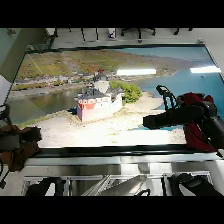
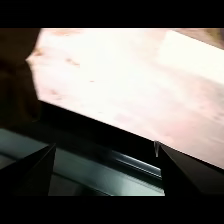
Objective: Fold the shirts.
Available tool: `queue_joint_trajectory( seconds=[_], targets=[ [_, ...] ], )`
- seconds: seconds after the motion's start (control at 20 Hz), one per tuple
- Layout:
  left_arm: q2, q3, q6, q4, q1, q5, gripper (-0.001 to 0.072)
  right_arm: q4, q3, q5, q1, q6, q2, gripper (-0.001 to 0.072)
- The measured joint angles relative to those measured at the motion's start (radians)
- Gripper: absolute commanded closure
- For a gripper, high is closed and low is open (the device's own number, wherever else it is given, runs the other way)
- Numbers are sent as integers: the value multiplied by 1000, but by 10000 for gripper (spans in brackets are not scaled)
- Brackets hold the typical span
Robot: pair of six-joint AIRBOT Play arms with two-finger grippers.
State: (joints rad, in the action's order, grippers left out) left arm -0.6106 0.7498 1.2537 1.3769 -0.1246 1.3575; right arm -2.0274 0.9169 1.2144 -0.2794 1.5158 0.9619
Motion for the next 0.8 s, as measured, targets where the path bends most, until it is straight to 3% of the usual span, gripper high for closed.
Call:
queue_joint_trajectory(
  seconds=[0.2,0.4,0.55,0.7,0.75,0.8],
  targets=[
    [-64,-96,38,-84,-335,-74,1,0,0,0,0,0,1,691],
    [-256,-112,92,-106,-604,-199,1,0,0,0,0,0,6,691],
    [-439,-58,112,-113,-685,-273,1,0,0,0,0,0,8,691],
    [-614,31,127,-121,-676,-315,4,0,0,0,0,0,9,691],
    [-670,66,129,-121,-667,-325,194,0,0,0,0,0,10,691],
    [-716,98,135,-122,-658,-327,661,0,0,0,0,0,10,691]
  ],
)
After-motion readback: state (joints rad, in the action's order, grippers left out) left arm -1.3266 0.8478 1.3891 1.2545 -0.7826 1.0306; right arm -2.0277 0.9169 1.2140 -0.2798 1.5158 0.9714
